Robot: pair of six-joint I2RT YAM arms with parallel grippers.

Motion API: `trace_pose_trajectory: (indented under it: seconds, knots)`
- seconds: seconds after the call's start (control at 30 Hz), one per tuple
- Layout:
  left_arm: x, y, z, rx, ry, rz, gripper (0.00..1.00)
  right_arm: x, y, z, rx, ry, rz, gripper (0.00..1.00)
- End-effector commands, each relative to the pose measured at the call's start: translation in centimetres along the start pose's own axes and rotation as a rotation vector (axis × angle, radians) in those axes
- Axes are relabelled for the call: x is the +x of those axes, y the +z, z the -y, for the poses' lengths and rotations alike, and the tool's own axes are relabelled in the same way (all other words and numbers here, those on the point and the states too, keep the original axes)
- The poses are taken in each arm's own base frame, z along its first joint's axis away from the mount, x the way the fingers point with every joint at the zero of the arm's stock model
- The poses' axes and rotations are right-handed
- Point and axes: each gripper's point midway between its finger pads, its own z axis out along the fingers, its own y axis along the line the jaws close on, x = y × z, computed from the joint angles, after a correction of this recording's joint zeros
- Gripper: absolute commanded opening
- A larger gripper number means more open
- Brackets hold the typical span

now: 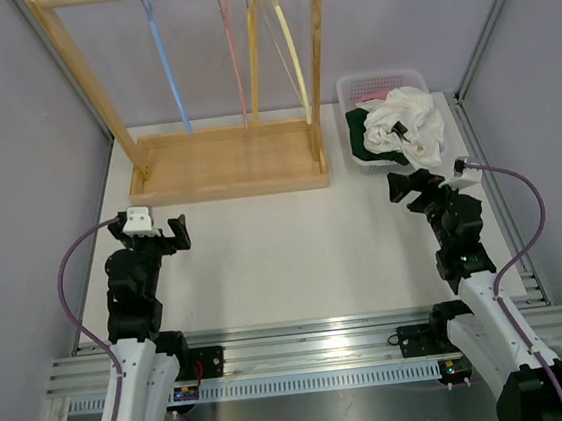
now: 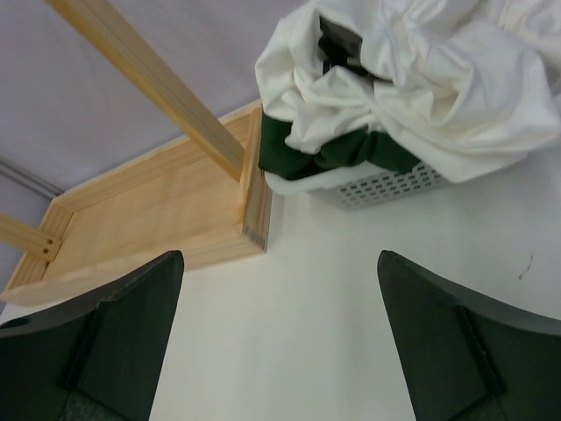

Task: Remove the t-shirt from the hanger
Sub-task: Place the tshirt into the basket

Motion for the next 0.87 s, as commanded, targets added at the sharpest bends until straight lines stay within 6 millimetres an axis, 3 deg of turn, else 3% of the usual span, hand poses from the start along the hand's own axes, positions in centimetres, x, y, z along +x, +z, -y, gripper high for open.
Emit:
trace_pose_trajectory:
  seconds: [0.0, 0.07, 0.1, 0.17, 0.83]
  knots:
    - [-1.1, -0.1, -1.2, -0.066, 0.003, 0.114, 0.99, 0.0, -1.5, -1.9, -0.128, 0.028, 0.054, 0.99]
    - [-1.1, -0.6, -1.2, -0.067, 0.009, 0.141, 0.99, 1.5, -2.0, -1.3, -0.127, 0.032, 0.04, 1.0]
    - [-0.1, -0.6, -1.2, -0.067, 0.01, 0.129, 0.99, 1.3, -2.4, -1.3, -0.134, 0.031, 0.057, 0.99]
    - [-0.1, -0.9, -1.0, -0.061, 0.021, 0.153, 0.99, 1.8, -2.6, -0.7, -0.118, 0.032, 0.061, 0.99]
    - [0.5, -0.8, -1.0, -0.055, 0.028, 0.144, 0.99, 1.7, -2.5, -0.3, -0.083, 0.031, 0.052, 1.0]
